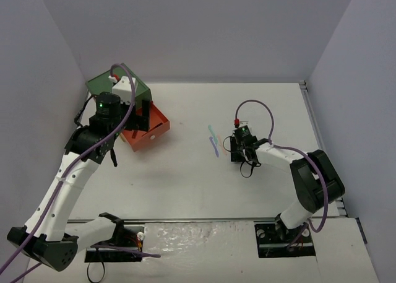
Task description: Organize the makeup
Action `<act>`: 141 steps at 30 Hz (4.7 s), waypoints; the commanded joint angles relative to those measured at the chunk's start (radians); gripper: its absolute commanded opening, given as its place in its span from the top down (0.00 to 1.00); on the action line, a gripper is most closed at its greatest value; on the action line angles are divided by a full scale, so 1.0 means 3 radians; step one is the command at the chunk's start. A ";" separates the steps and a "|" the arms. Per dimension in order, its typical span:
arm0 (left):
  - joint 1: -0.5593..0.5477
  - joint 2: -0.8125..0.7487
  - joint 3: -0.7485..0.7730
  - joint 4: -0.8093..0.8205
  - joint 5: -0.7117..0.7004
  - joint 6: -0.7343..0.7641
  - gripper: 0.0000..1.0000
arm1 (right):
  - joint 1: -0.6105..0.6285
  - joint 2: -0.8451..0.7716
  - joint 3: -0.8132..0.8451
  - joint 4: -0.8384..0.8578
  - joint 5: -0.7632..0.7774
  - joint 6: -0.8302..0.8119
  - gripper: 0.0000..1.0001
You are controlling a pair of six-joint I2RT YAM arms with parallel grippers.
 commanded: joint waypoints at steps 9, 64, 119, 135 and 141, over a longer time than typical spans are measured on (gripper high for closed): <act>0.0019 -0.0046 -0.0152 0.0224 0.0407 -0.0477 0.03 | -0.0023 0.0182 0.0112 0.0268 -0.0057 0.0058 0.97; -0.1055 0.0687 -0.0075 0.1523 0.0399 -0.1175 1.00 | 0.0943 -0.1255 -0.0219 0.2810 -0.0955 0.0619 0.40; -0.0794 0.1042 -0.0531 0.0169 -0.0990 -0.2034 0.14 | 0.0385 -0.2535 -0.0601 0.0754 -0.0407 -0.0131 0.00; -0.0696 0.1531 -0.0375 0.0440 -0.1690 -0.2106 0.13 | 0.0370 -0.2815 -0.0771 0.0749 -0.0351 -0.0107 0.00; -0.0670 0.1533 -0.0316 0.0495 -0.1791 -0.2089 0.13 | 0.0368 -0.2802 -0.0776 0.0747 -0.0341 -0.0122 0.00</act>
